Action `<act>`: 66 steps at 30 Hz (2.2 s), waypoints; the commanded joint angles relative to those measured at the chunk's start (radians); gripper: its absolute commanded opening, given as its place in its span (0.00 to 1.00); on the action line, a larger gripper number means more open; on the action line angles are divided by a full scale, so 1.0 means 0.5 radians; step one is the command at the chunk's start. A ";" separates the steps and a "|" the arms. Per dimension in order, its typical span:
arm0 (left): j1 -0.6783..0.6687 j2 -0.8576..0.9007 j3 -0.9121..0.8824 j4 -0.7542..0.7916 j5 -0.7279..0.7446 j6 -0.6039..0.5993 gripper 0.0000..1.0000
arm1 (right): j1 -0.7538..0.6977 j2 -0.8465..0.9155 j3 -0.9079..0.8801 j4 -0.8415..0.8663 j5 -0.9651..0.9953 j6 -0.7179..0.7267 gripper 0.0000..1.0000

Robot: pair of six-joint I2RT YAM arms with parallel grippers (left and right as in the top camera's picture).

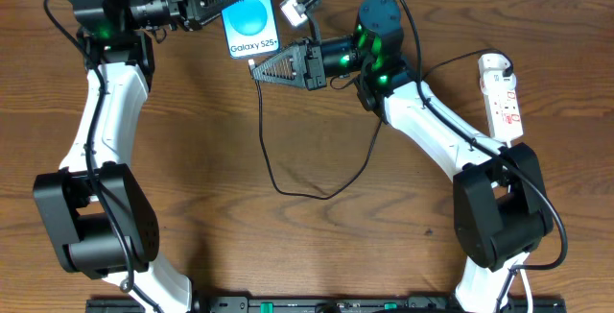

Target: Plug charger to phone and switch on socket

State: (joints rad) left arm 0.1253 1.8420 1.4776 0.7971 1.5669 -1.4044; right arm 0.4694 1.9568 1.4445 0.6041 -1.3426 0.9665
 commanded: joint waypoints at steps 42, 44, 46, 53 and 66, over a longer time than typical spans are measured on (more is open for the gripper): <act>-0.027 -0.034 0.022 0.049 0.008 0.085 0.07 | -0.034 0.056 -0.002 0.231 -0.036 0.237 0.01; -0.025 -0.034 0.022 0.049 0.008 0.085 0.07 | -0.037 0.056 -0.002 0.231 -0.036 0.237 0.01; -0.025 -0.034 0.022 0.050 0.008 0.086 0.07 | -0.040 0.056 -0.002 0.233 -0.037 0.238 0.01; -0.021 -0.034 0.022 0.048 0.008 0.115 0.07 | -0.047 0.056 -0.002 0.370 -0.066 0.328 0.01; 0.008 -0.034 0.022 0.049 0.008 0.140 0.07 | -0.060 0.056 -0.002 0.401 -0.112 0.333 0.01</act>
State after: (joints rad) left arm 0.1169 1.8420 1.4776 0.8116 1.5661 -1.3735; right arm 0.4480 1.9831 1.4441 0.7975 -1.3853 1.1225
